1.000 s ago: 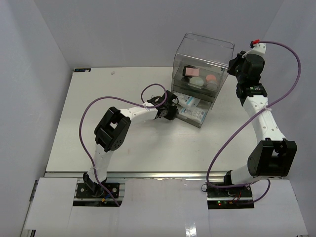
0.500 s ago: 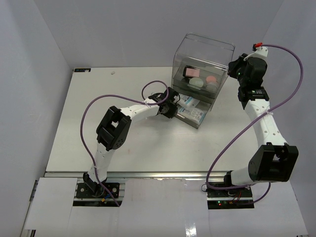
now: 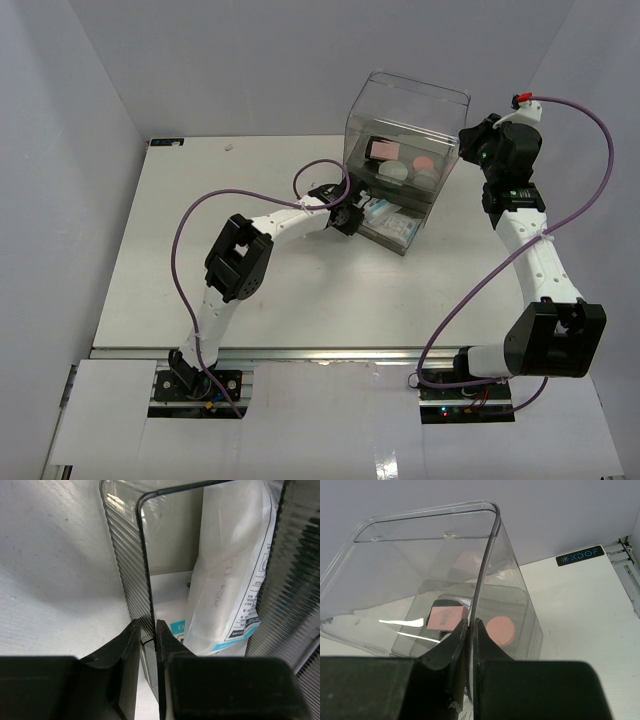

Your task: Organize the makeup

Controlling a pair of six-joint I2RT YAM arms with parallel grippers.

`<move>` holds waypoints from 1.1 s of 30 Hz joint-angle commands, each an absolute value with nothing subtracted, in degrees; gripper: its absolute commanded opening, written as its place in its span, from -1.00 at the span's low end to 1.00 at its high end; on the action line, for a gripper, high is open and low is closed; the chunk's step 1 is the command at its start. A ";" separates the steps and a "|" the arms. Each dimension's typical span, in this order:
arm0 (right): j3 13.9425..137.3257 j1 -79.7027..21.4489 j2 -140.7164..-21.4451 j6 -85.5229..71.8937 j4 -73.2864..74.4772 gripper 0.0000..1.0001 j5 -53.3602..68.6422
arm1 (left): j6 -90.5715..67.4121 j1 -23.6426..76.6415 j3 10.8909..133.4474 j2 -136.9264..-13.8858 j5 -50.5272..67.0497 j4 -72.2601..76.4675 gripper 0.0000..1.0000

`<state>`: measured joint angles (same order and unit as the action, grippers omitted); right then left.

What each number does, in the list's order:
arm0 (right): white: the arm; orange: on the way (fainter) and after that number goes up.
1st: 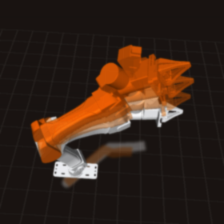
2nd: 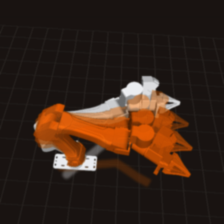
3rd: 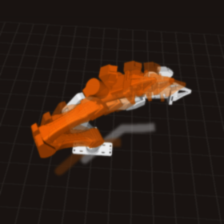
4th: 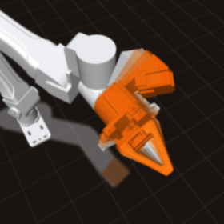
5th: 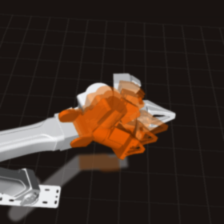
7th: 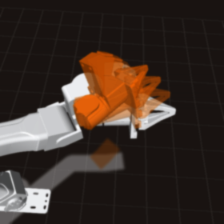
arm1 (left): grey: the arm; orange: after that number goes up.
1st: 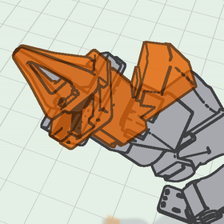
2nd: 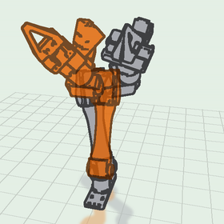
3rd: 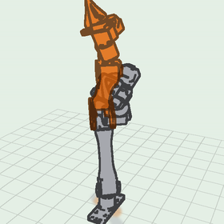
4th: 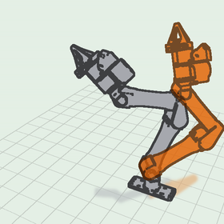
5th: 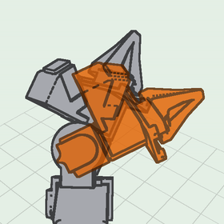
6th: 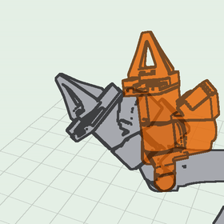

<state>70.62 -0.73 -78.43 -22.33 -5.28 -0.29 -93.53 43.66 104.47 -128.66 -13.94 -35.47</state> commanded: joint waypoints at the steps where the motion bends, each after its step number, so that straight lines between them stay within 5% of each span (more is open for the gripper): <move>1: 67.21 -2.11 -76.56 -24.11 -1.56 -0.85 8.79 | -94.83 44.12 106.41 -126.91 -12.95 -27.23 -0.54; 12: 64.60 -2.11 -75.59 -22.49 -2.38 -0.85 9.57 | -92.91 44.03 105.00 -127.18 -11.30 -21.61 -0.44; 23: 64.69 -2.11 -75.07 -21.11 -3.06 -0.85 7.16 | -85.50 44.12 87.71 -113.86 -10.48 -10.77 0.37; 33: 65.06 -2.11 -74.21 -18.96 -3.70 -0.76 5.78 | -74.85 43.91 75.31 -101.51 -9.80 -3.65 0.43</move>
<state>66.59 -1.07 -75.58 -20.34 -8.72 1.92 -81.95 43.75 79.30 -108.80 -10.21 -9.52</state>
